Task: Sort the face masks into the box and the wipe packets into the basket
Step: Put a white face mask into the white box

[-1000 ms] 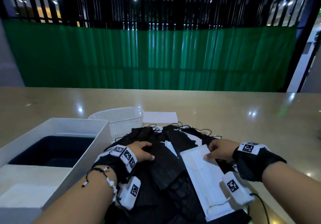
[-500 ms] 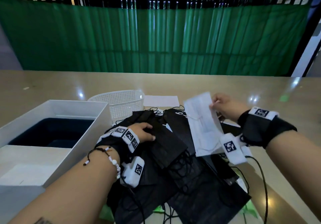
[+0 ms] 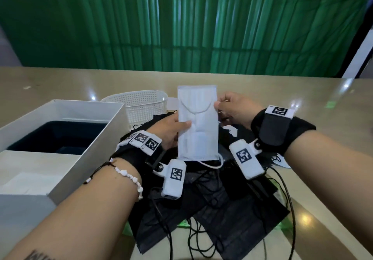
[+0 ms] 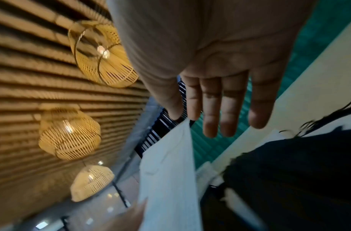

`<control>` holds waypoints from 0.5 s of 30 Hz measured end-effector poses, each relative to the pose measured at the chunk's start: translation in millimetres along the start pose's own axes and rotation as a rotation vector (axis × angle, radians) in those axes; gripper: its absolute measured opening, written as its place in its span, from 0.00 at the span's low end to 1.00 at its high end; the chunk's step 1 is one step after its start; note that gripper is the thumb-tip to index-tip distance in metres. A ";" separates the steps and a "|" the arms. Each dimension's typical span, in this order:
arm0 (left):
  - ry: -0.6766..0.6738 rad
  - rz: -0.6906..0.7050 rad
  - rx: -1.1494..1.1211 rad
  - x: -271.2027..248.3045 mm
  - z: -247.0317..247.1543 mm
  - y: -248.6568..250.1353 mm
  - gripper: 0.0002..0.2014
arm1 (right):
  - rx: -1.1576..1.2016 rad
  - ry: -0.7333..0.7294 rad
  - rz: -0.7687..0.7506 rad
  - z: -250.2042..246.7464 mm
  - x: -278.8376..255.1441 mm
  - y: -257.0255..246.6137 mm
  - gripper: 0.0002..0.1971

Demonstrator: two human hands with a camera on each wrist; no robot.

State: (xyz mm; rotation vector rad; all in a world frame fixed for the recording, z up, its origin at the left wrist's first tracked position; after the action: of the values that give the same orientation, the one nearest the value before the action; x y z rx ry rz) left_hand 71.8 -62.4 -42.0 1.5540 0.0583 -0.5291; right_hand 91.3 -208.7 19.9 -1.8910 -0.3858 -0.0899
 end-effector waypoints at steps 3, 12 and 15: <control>0.066 -0.057 -0.009 3.3 -26.1 -22.4 0.15 | -0.325 -0.114 0.131 -6.8 -6.6 39.2 0.09; 0.229 -0.166 -0.085 13.5 -62.4 -55.7 0.24 | -0.725 -0.225 0.305 -8.2 -23.8 76.5 0.31; 0.237 -0.186 -0.089 14.9 -62.6 -61.7 0.24 | -0.754 -0.242 0.304 -3.7 -20.8 79.7 0.33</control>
State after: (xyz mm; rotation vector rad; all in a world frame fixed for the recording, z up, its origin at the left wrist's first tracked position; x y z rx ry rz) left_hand 81.2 -2.5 -107.3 1.5258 0.4050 -0.4786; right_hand 96.8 -240.6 -55.9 -2.6984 -0.2323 0.2318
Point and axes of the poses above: each hand's wrist, its own x-axis towards the middle knuckle, its own z-axis out of the palm, y = z × x, the point moved 10 cm from there along x, towards the middle knuckle, and after that the axes turned 14 degrees about -z, right-handed, at the moved point
